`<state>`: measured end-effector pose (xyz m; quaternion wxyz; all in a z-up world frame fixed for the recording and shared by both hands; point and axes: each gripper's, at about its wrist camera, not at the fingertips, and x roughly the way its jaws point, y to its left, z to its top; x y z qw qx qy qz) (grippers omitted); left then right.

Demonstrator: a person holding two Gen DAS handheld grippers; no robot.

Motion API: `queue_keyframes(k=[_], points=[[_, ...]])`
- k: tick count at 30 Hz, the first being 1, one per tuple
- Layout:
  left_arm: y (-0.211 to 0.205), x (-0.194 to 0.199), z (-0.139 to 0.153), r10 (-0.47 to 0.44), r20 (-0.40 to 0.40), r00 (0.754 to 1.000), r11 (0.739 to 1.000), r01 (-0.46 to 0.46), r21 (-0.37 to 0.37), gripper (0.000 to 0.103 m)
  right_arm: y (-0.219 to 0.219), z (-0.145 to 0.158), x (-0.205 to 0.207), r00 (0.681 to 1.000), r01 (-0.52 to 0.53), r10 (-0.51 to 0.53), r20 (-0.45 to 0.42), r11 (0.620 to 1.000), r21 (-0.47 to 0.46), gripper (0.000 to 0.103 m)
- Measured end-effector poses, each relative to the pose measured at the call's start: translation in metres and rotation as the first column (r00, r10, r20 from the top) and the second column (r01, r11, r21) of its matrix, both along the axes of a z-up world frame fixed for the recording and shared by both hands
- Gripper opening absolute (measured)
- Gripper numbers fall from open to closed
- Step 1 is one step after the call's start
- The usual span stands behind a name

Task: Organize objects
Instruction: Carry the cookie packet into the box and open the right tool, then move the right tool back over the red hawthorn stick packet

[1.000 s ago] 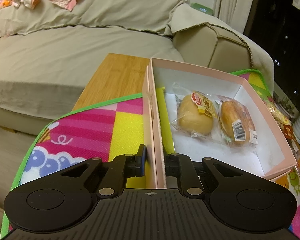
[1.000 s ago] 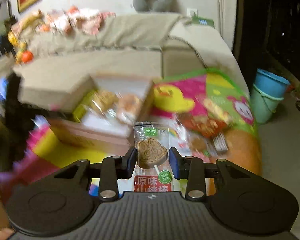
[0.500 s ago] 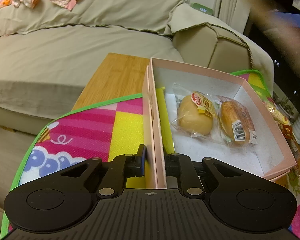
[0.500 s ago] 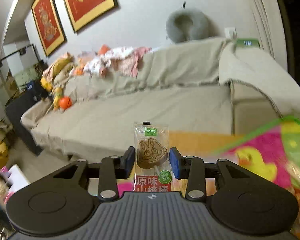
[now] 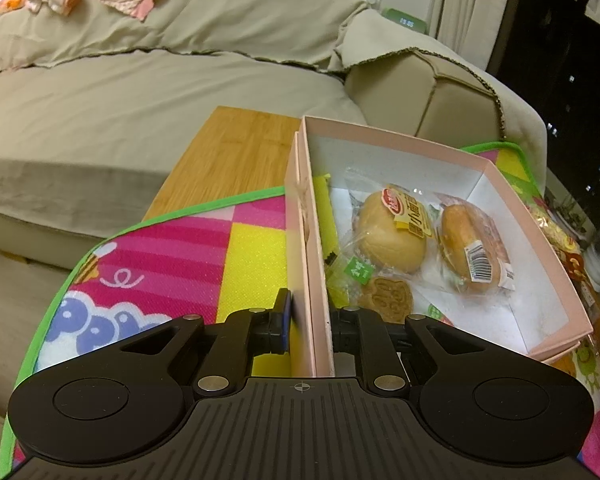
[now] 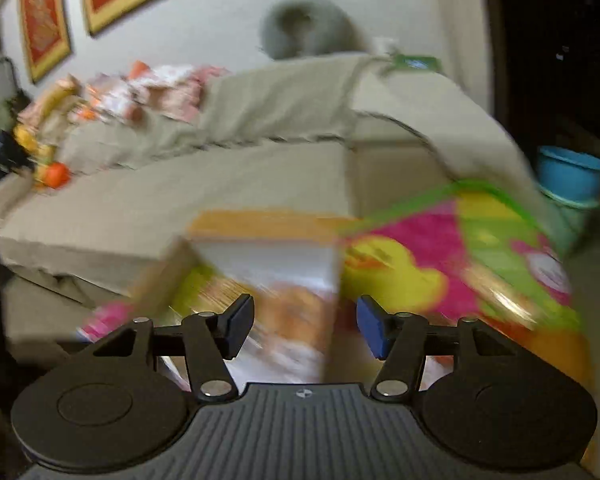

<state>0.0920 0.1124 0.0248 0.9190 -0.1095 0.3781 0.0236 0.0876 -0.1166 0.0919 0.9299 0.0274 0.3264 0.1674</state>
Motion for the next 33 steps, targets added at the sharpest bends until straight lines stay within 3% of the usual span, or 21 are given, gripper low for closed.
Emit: queue_keyframes(k=[4, 9, 14, 26, 33], points=[[0.000, -0.001, 0.000, 0.001, 0.000, 1.000, 1.000, -0.001, 0.001, 0.016, -0.046, -0.026, -0.015, 0.993, 0.095, -0.096, -0.065, 0.995, -0.018, 0.063], [0.000, -0.001, 0.000, 0.001, -0.001, 1.000, 1.000, -0.001, 0.000, 0.016, -0.083, -0.052, -0.038, 0.978, 0.193, -0.201, -0.058, 0.974, -0.122, 0.073], [0.000, -0.001, 0.000, 0.001, 0.000, 1.000, 1.000, -0.001, 0.000, 0.016, -0.108, -0.065, -0.048, 0.961, 0.255, -0.263, -0.084, 0.962, -0.096, 0.079], [0.000, -0.001, 0.000, 0.001, 0.000, 1.000, 1.000, -0.001, 0.000, 0.016, -0.095, -0.090, -0.033, 0.961, 0.248, -0.257, -0.099, 0.964, -0.091, 0.088], [-0.001, -0.001, 0.000, 0.002, 0.000, 1.000, 1.000, -0.002, -0.001, 0.016, -0.079, -0.094, -0.014, 0.973, 0.206, -0.211, -0.090, 0.977, -0.061, 0.088]])
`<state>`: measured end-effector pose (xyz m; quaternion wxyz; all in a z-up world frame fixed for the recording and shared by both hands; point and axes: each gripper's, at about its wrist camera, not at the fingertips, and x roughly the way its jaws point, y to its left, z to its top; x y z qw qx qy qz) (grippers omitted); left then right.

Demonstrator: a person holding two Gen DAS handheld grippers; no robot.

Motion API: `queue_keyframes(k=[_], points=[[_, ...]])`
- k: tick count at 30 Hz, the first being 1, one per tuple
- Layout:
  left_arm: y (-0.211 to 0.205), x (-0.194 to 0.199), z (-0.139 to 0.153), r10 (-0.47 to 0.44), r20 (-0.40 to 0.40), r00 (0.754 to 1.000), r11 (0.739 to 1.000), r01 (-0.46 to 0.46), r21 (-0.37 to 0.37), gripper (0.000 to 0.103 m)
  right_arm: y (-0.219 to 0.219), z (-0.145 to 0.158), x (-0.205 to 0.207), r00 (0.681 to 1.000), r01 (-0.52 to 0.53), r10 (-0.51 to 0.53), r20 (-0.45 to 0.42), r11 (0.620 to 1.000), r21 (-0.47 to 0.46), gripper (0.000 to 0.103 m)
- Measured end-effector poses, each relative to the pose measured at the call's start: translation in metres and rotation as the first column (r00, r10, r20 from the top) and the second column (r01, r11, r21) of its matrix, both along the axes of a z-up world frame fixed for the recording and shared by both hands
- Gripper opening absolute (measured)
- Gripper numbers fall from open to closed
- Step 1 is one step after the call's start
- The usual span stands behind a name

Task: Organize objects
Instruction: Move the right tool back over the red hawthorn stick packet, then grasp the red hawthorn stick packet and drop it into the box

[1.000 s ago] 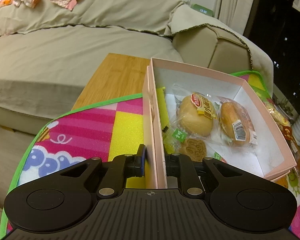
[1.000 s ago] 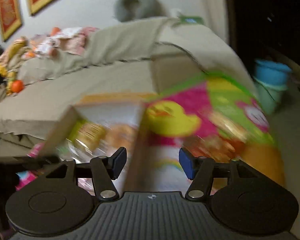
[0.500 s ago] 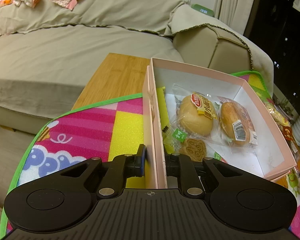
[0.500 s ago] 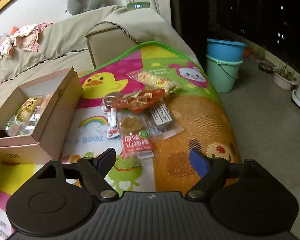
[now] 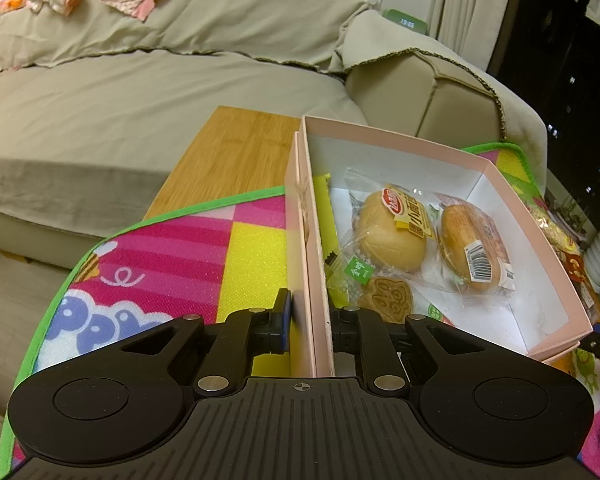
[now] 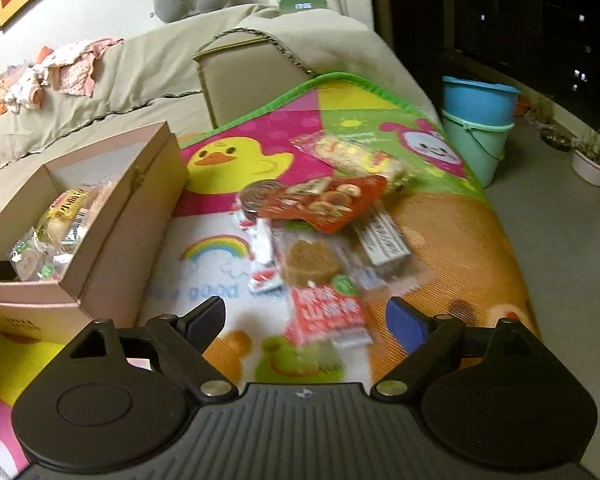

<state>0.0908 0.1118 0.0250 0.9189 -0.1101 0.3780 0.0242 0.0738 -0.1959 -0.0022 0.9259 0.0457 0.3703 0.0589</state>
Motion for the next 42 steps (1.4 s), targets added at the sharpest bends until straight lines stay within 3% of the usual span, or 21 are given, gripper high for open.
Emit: queue_keyframes(k=[4, 6, 9, 17, 21, 25, 33, 42], points=[[0.000, 0.000, 0.000, -0.001, -0.001, 1.000, 1.000, 0.001, 0.001, 0.016, 0.012, 0.002, -0.003, 0.997, -0.076, 0.076, 0.004, 0.995, 0.060, 0.083], [0.000, 0.000, 0.000, 0.000, -0.001, 1.000, 1.000, 0.000, 0.001, 0.016, 0.015, 0.002, -0.006, 0.996, -0.094, 0.093, 0.006, 0.993, 0.070, 0.073], [0.000, 0.000, 0.000, 0.000, -0.001, 1.000, 1.000, 0.000, 0.001, 0.016, 0.014, 0.003, -0.008, 0.997, -0.078, 0.078, 0.007, 0.995, 0.058, 0.066], [0.000, 0.000, 0.000, -0.001, 0.000, 1.000, 1.000, 0.001, 0.001, 0.016, 0.015, 0.002, 0.014, 1.000, -0.024, 0.024, 0.008, 1.000, 0.004, 0.064], [0.001, 0.000, 0.000, -0.001, 0.000, 1.000, 1.000, 0.001, 0.001, 0.016, 0.026, 0.001, 0.020, 0.999, -0.036, 0.036, 0.008, 0.998, -0.059, 0.045], [0.001, 0.000, 0.000, 0.000, 0.000, 1.000, 1.000, 0.000, 0.000, 0.016, 0.033, 0.003, 0.015, 0.998, -0.068, 0.069, 0.002, 0.994, -0.087, 0.038], [0.001, -0.001, 0.001, -0.004, 0.000, 1.000, 1.000, 0.004, -0.002, 0.016, 0.035, 0.021, -0.009, 0.993, -0.112, 0.114, 0.010, 0.988, -0.103, 0.037], [0.003, 0.000, 0.002, -0.004, 0.002, 1.000, 1.000, 0.004, -0.009, 0.016, 0.020, 0.076, -0.062, 0.988, -0.147, 0.150, 0.033, 0.984, -0.099, 0.037]])
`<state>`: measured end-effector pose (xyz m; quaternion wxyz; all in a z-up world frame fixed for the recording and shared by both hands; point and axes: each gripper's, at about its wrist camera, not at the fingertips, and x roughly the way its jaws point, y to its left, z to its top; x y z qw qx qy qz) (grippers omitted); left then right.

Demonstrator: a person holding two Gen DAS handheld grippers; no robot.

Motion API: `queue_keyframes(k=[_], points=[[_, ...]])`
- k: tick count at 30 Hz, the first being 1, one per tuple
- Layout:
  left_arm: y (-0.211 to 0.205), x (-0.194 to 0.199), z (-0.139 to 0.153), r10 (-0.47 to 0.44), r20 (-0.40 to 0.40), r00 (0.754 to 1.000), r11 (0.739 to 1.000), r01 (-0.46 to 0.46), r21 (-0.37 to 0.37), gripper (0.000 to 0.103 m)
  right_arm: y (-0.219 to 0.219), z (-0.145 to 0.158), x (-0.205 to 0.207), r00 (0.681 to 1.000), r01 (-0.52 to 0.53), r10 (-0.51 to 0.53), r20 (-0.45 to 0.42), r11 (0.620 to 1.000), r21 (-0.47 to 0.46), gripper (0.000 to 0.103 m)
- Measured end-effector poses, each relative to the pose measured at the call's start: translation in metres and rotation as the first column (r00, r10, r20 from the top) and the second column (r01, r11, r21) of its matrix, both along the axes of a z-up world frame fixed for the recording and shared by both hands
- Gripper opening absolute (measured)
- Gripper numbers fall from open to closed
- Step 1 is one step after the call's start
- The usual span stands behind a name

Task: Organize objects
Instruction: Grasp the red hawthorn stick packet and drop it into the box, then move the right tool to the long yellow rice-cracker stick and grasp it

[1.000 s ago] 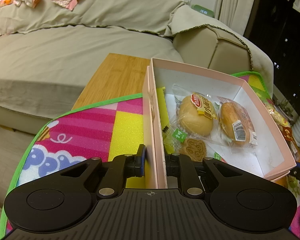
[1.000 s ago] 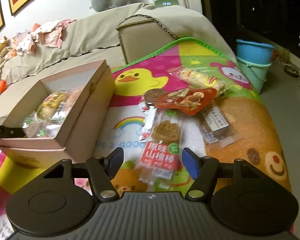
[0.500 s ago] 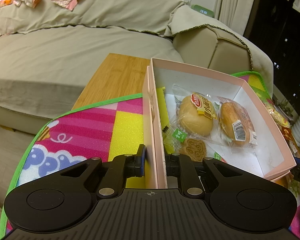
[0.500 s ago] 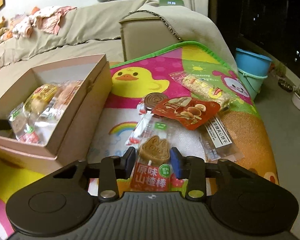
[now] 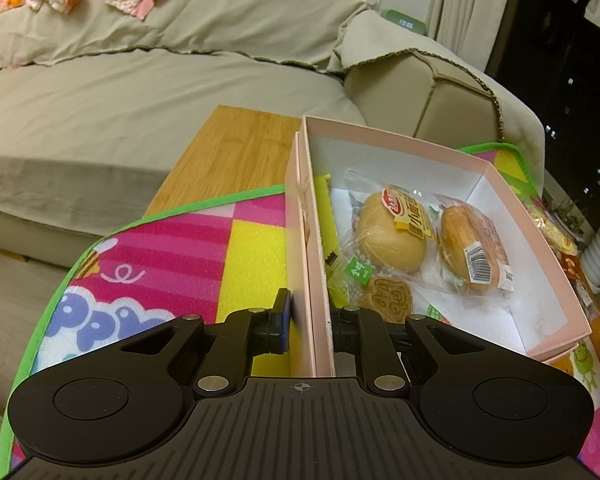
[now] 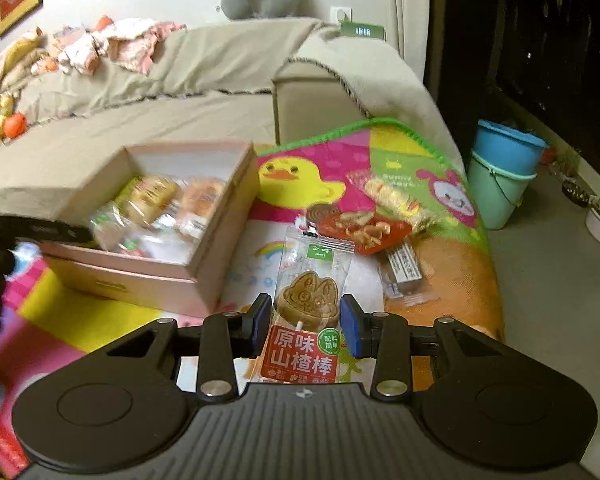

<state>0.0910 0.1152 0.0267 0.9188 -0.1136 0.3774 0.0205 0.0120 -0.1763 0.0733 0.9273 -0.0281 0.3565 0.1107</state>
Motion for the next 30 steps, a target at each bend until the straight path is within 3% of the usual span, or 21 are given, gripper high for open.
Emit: queue_keyframes(k=[7, 15, 20, 24, 30], points=[[0.000, 0.000, -0.001, 0.003, 0.002, 1.000, 1.000, -0.003, -0.008, 0.016, 0.016, 0.056, 0.000, 0.994, -0.095, 0.084, 0.074, 0.983, 0.157, 0.037], [0.000, -0.001, -0.001, 0.003, 0.000, 1.000, 1.000, -0.003, -0.005, 0.016, 0.115, 0.095, 0.067, 0.958, -0.280, 0.253, 0.132, 0.923, 0.263, 0.041], [0.001, -0.002, -0.002, -0.002, 0.000, 1.000, 1.000, 0.002, -0.002, 0.016, 0.154, 0.081, 0.098, 0.960, -0.281, 0.266, 0.093, 0.926, 0.253, 0.041], [0.001, -0.002, -0.002, -0.004, 0.002, 1.000, 1.000, 0.004, 0.001, 0.016, 0.129, 0.062, 0.085, 0.967, -0.254, 0.242, 0.078, 0.933, 0.253, 0.048], [0.001, -0.003, -0.002, -0.004, 0.006, 1.000, 1.000, 0.004, -0.002, 0.017, 0.067, 0.015, 0.066, 0.994, -0.111, 0.109, 0.021, 0.985, 0.129, 0.052]])
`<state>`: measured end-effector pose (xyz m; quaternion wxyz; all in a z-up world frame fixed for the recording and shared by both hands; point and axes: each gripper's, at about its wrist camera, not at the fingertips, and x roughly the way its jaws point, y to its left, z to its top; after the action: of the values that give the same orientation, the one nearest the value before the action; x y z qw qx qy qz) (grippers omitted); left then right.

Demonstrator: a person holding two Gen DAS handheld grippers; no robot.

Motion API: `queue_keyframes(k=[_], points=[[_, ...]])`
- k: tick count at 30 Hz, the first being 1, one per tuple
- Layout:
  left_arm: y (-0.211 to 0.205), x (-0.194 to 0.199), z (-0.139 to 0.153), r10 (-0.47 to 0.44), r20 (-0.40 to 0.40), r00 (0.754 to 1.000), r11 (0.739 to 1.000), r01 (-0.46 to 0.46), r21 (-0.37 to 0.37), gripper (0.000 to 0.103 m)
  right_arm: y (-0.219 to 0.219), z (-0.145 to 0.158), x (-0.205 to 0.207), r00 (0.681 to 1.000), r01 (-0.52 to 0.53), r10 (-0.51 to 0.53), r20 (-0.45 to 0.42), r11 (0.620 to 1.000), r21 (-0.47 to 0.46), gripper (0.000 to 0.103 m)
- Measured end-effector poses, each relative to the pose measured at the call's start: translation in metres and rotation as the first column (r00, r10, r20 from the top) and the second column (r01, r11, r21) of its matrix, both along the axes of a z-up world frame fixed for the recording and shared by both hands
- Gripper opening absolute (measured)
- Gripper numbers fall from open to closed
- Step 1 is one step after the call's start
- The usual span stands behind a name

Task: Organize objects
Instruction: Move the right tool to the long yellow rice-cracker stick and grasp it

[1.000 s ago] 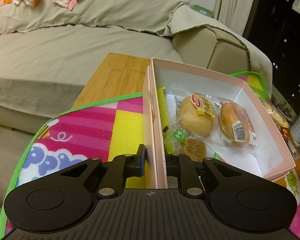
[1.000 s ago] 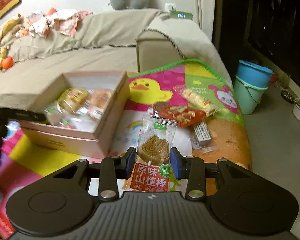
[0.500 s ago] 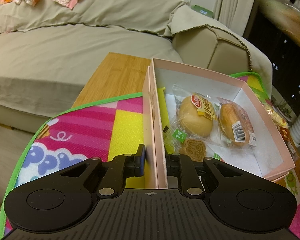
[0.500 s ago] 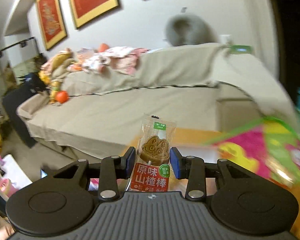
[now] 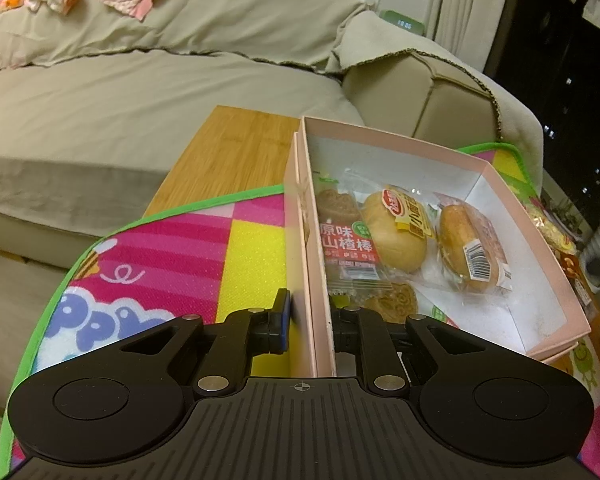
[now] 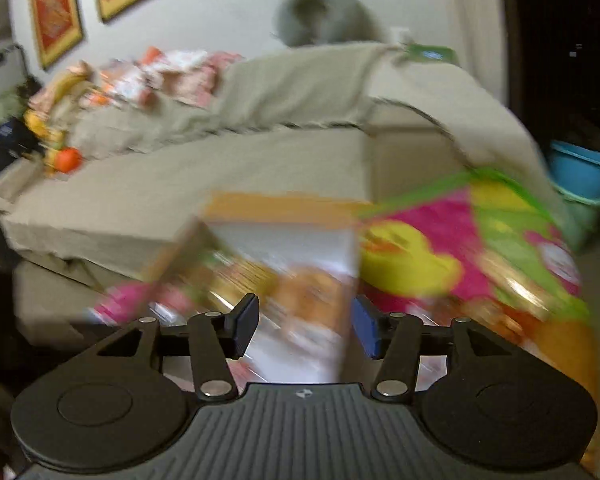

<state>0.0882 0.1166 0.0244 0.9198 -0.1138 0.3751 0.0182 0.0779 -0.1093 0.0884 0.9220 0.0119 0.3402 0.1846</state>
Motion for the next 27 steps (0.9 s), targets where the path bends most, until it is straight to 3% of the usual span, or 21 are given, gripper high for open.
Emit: queue_keyframes(k=[6, 9, 12, 14, 20, 23, 24, 27], points=[[0.000, 0.000, 0.000, 0.000, 0.000, 1.000, 1.000, 0.000, 0.000, 0.017, -0.057, -0.037, -0.006, 0.990, 0.126, -0.131, -0.043, 0.985, -0.117, 0.055], [0.000, 0.000, 0.000, 0.000, 0.000, 1.000, 1.000, 0.000, 0.000, 0.017, -0.074, -0.040, 0.009, 0.987, 0.158, -0.160, 0.002, 0.975, -0.156, 0.064], [0.000, 0.000, 0.000, 0.000, 0.000, 1.000, 1.000, 0.000, 0.000, 0.017, -0.084, -0.041, 0.039, 0.982, 0.184, -0.167, 0.092, 0.956, -0.228, 0.067], [0.000, 0.000, 0.000, 0.001, -0.001, 1.000, 1.000, -0.001, 0.001, 0.016, -0.087, -0.042, 0.068, 0.978, 0.203, -0.181, 0.106, 0.944, -0.260, 0.067], [0.000, -0.001, 0.001, 0.002, -0.006, 1.000, 1.000, -0.002, 0.005, 0.016, -0.103, -0.065, 0.152, 0.968, 0.225, -0.243, -0.061, 0.950, -0.218, 0.067], [0.000, -0.001, 0.001, 0.001, -0.006, 1.000, 1.000, -0.001, 0.006, 0.016, -0.103, -0.081, 0.167, 0.961, 0.205, -0.242, -0.132, 0.948, -0.242, 0.056], [0.000, -0.001, 0.001, 0.001, -0.006, 1.000, 1.000, -0.001, 0.007, 0.016, -0.104, -0.081, 0.165, 0.964, 0.204, -0.237, -0.125, 0.952, -0.229, 0.045], [0.000, -0.002, 0.001, 0.002, -0.006, 1.000, 1.000, -0.002, 0.006, 0.016, -0.113, -0.078, 0.152, 0.959, 0.213, -0.249, -0.133, 0.947, -0.242, 0.031]])
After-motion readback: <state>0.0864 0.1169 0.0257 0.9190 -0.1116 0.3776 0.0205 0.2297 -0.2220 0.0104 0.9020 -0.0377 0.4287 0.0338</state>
